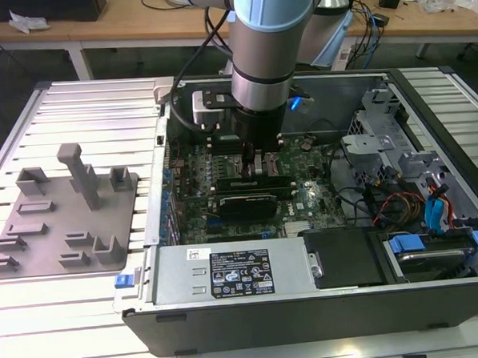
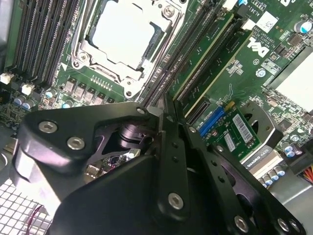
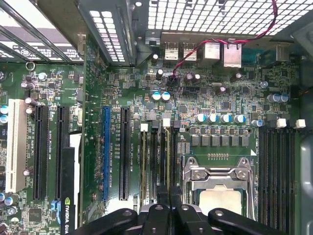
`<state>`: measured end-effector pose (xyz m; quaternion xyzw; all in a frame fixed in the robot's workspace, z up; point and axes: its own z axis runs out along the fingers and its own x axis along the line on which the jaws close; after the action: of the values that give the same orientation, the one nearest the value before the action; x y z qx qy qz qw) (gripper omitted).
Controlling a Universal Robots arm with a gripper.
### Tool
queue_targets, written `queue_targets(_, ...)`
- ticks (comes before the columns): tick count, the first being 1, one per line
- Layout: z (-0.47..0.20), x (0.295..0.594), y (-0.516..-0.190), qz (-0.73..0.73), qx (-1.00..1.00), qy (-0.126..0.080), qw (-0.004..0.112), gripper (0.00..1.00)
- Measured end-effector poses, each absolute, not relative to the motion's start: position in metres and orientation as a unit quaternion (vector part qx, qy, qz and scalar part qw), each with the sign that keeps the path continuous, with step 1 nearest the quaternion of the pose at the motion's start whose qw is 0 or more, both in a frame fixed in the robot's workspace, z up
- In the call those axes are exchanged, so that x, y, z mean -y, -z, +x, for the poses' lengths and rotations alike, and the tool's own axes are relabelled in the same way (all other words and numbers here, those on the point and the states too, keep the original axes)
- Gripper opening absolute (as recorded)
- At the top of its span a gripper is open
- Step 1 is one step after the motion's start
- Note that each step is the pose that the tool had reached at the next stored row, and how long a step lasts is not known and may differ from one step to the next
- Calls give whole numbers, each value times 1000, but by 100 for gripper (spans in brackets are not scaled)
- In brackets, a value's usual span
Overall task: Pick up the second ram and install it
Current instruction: 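Insert the second ram into the second slot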
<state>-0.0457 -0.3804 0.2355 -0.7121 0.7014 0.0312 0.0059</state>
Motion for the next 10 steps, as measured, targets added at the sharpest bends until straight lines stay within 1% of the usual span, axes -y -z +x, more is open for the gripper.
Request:
queue_targets(2,-46,380,-235,-712,-701,-33,10,9)
queue_targets(10,-46,380,-238,-712,-701,-32,10,9)
